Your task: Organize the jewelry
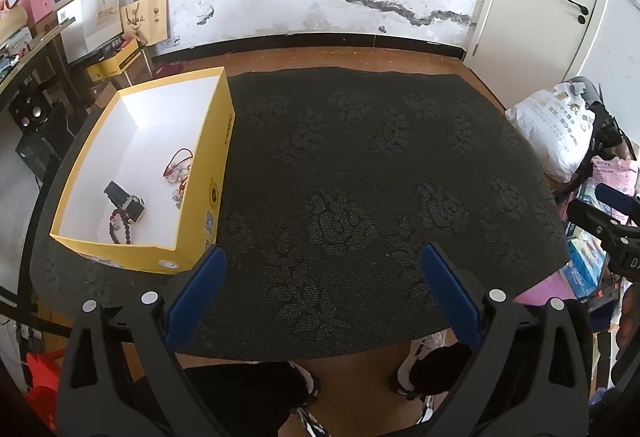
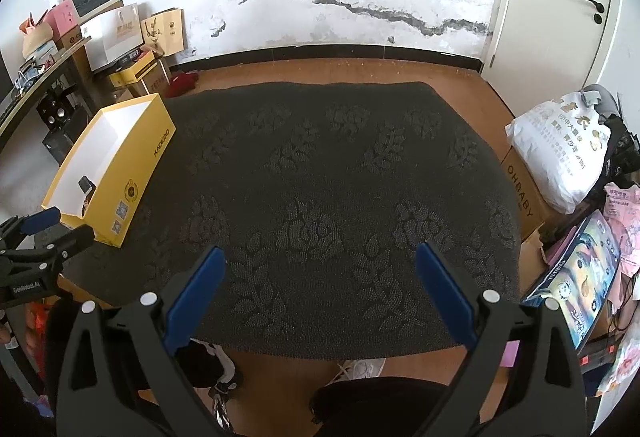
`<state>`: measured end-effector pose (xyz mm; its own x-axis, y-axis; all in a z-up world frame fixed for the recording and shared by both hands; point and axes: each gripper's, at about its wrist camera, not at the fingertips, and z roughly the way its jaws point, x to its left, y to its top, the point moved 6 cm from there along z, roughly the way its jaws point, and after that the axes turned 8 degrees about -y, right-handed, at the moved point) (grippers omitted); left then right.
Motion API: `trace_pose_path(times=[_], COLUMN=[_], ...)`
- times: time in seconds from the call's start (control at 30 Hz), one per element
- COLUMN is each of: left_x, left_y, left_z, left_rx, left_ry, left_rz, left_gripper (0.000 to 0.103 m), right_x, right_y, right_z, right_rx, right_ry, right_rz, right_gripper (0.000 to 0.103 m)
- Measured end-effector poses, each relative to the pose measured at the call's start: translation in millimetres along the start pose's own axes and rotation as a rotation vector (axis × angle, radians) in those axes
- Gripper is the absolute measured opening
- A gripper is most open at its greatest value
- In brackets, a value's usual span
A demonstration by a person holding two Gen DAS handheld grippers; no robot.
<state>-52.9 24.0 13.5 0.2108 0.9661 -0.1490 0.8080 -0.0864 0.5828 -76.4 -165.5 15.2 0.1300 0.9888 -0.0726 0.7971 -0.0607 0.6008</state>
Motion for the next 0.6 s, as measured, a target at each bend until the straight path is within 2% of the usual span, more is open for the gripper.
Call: trace_pose_path(times=[0.6], left_x=[0.7], left_y=[-1.5], left_z=[-0.6], left_rx=[0.006], left_ry=[-0.001], left_rz=[0.004], left_gripper=[0.095], right_x=[1.8], right_y=[1.8], right_z=[-2.8], right_rx=[-0.006], right_ry=[0.004], right_rz=[-0.007], right_gripper=[0.093])
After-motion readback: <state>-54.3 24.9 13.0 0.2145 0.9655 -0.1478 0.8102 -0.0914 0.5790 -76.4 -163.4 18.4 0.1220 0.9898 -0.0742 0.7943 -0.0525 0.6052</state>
